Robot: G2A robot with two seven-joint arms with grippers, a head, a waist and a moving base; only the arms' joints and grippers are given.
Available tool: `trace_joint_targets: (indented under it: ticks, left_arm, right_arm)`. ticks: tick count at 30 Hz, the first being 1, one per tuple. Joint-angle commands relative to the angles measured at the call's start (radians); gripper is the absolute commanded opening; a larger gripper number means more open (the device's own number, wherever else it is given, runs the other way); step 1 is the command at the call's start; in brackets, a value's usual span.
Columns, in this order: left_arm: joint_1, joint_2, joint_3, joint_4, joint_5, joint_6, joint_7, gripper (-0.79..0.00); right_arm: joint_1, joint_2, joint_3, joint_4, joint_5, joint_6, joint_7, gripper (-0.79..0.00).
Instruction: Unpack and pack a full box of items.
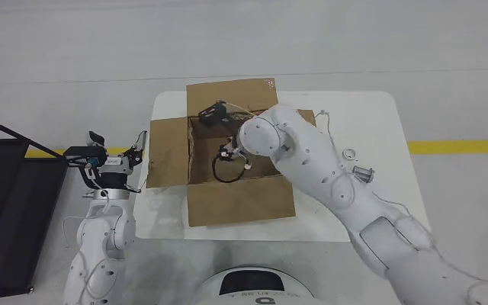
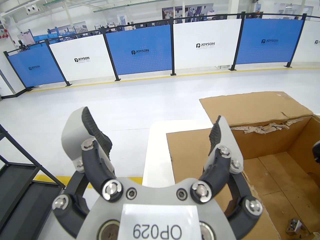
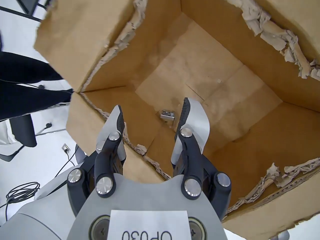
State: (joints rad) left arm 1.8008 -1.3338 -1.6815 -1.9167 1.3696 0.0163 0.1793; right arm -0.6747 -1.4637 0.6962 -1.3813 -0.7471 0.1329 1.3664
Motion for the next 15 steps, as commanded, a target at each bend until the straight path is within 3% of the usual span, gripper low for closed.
trace_joint_targets:
  ticks: [1, 8, 15]
  left_arm:
    - [0.0, 0.0, 0.0, 0.0, 0.0, 0.0, 0.0, 0.0]
    - [0.0, 0.0, 0.0, 0.0, 0.0, 0.0, 0.0, 0.0]
    - [0.0, 0.0, 0.0, 0.0, 0.0, 0.0, 0.0, 0.0]
  right_arm:
    - [0.049, -0.021, -0.052, 0.083, 0.004, 0.005, 0.041, -0.419]
    - [0.143, -0.086, -0.162, 0.273, 0.052, -0.025, 0.123, -0.431]
    - [0.171, -0.138, -0.22, 0.452, 0.089, -0.062, 0.102, -0.422]
